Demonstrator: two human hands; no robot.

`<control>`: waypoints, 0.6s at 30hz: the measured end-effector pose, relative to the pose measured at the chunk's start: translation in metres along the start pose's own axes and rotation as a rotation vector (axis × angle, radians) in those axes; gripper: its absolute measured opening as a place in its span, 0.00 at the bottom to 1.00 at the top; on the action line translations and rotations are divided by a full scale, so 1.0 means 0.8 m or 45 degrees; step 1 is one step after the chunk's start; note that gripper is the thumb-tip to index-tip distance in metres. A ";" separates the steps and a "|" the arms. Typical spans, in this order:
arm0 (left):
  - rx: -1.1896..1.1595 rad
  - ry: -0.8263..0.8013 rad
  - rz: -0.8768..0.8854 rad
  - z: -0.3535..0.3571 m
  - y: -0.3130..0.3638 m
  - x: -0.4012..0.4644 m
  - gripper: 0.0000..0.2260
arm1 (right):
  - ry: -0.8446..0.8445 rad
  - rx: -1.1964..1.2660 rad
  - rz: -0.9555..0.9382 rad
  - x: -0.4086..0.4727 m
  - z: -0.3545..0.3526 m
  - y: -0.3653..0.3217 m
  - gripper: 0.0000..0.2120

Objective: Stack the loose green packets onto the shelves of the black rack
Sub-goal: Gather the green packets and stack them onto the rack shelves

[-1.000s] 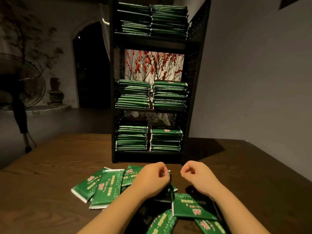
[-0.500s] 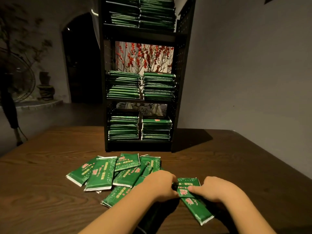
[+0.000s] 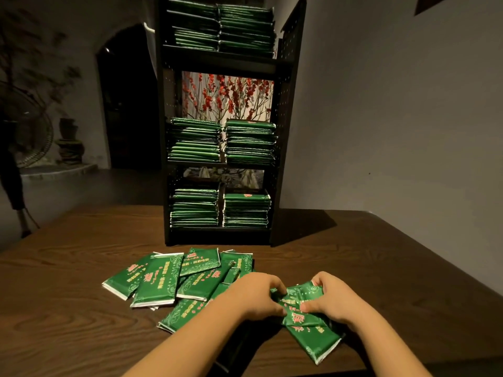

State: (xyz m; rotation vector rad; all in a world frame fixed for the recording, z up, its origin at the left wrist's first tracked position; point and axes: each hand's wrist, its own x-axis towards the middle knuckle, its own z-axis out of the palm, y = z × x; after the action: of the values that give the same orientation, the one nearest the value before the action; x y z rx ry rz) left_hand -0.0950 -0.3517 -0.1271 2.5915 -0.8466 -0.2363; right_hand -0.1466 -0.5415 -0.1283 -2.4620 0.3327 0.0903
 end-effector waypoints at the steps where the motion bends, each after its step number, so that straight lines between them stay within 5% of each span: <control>1: 0.005 0.030 -0.014 0.000 0.000 0.002 0.25 | 0.012 0.007 -0.046 0.000 0.000 0.002 0.22; 7: -0.186 0.038 -0.026 -0.005 -0.011 0.015 0.39 | 0.024 0.053 -0.400 -0.001 -0.010 -0.005 0.15; 10: -0.332 0.005 0.051 -0.017 -0.019 0.017 0.32 | 0.107 0.054 -0.528 0.006 -0.014 -0.013 0.15; 14: -0.398 0.233 0.090 -0.032 -0.026 0.016 0.11 | 0.268 0.102 -0.647 0.022 -0.017 -0.021 0.15; 18: -0.319 0.434 0.063 -0.026 -0.029 0.020 0.11 | 0.411 0.157 -0.694 0.040 -0.011 -0.018 0.12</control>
State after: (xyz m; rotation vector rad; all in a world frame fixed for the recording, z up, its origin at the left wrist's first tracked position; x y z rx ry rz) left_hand -0.0645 -0.3374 -0.1186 2.2851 -0.7058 0.1069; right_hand -0.1124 -0.5429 -0.1173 -2.3532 -0.2012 -0.5439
